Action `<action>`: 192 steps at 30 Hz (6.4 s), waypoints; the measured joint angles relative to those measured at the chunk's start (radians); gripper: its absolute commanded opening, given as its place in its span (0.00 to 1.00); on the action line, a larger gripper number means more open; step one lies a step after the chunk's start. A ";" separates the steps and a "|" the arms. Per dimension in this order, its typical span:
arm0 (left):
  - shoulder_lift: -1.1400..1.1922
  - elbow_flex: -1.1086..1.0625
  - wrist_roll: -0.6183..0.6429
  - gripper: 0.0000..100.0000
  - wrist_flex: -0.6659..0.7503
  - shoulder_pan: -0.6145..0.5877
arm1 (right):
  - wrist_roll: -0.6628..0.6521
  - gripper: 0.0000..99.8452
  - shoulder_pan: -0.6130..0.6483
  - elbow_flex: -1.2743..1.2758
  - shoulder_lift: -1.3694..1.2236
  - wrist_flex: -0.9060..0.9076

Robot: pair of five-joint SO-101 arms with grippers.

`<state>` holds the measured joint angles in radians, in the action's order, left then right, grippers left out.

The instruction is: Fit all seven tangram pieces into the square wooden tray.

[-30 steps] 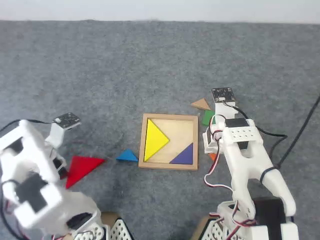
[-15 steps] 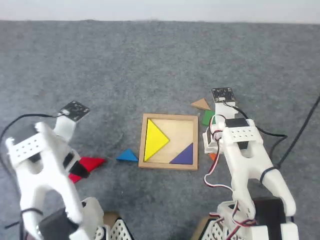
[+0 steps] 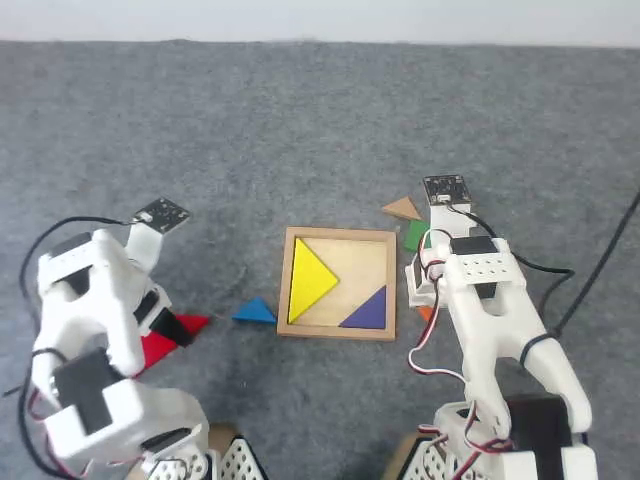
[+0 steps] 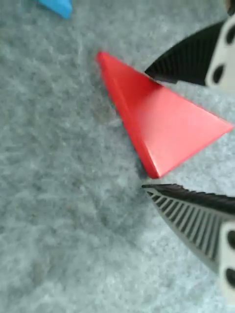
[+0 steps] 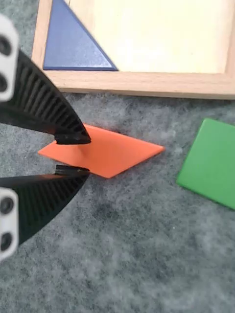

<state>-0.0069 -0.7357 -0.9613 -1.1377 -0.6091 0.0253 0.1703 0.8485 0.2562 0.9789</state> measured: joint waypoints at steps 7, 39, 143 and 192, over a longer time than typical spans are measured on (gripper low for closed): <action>0.008 -0.002 -0.040 0.26 0.005 0.018 | 0.000 0.10 0.000 0.000 0.000 0.000; -0.008 -0.008 -0.032 0.18 0.002 0.040 | 0.000 0.10 -0.006 0.000 0.000 0.000; -0.130 -0.127 -0.124 0.31 0.029 -0.011 | 0.000 0.10 -0.006 0.000 0.000 0.000; -0.219 -0.166 -0.121 0.15 0.048 -0.005 | 0.000 0.10 -0.006 0.000 0.000 0.000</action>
<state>-0.2263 -0.9014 -1.0825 -1.0902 -0.6137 0.0253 0.1642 0.8485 0.2562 0.9789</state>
